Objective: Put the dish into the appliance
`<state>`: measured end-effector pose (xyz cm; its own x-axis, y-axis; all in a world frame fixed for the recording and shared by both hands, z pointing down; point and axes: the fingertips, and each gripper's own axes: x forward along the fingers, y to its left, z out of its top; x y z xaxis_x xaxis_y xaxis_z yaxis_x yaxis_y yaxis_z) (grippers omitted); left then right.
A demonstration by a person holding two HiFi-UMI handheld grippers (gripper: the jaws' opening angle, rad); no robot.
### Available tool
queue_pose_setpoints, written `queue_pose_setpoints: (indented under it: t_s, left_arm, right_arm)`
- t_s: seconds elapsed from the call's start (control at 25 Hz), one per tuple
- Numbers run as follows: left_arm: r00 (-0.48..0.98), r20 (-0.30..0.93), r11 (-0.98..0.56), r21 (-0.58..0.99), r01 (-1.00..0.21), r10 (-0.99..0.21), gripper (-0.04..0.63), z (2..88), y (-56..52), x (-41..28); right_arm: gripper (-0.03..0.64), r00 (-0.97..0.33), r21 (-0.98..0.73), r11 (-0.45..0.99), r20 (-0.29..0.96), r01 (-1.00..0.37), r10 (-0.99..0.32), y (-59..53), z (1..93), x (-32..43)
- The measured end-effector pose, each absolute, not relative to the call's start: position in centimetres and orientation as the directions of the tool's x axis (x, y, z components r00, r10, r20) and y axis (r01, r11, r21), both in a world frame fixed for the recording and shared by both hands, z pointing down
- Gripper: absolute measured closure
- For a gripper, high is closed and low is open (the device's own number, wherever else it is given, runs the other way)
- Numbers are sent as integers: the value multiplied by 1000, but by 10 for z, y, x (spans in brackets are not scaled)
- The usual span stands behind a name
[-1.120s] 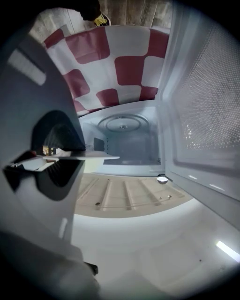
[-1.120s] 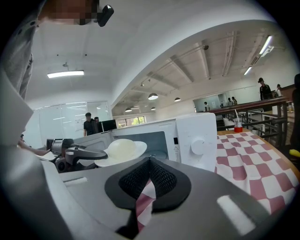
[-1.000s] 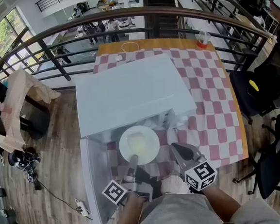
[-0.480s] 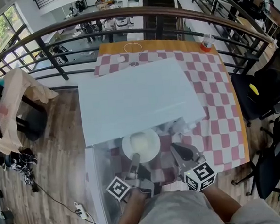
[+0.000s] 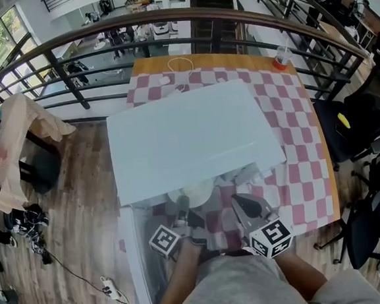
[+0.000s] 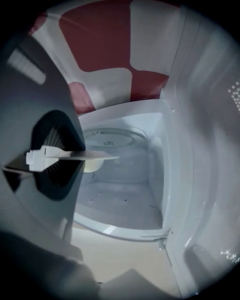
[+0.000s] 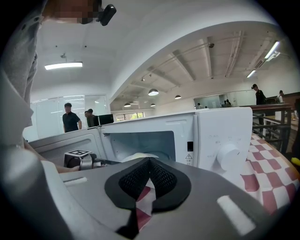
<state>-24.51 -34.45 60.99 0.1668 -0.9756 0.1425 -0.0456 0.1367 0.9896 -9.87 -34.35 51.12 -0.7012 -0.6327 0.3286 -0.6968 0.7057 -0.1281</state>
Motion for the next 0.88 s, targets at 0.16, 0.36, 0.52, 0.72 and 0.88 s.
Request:
queue_pose_setpoints:
  t_s: [0.16,0.36,0.52,0.72,0.88]
  left_arm:
    - [146,174,168,984,-55,-974,557,624,-355,-258]
    - [118,194,192,981,-29,-974,557,636,-361,-267]
    - [128,205,200,979,-51,-970,557,636,-367,-265]
    - [112,251,248,968,-37,-962,555,635,-371,-266]
    - [89,294,290,956,-51,-952,558,635,-377,-270]
  right_arm:
    - [619,-698,-121,704,326,-700,-638,-342,508,-104]
    - [618,-688,-105,698,325,-708,-649,-340,505,-103]
    - [618,-676,-97,688,327,-719,-660,-341,503,-100]
    - [619,-677,-94,690,325,-718,-660,-340,501,-102]
    - [618,-678,-93,690,319,-718,-662,-344,501,-103]
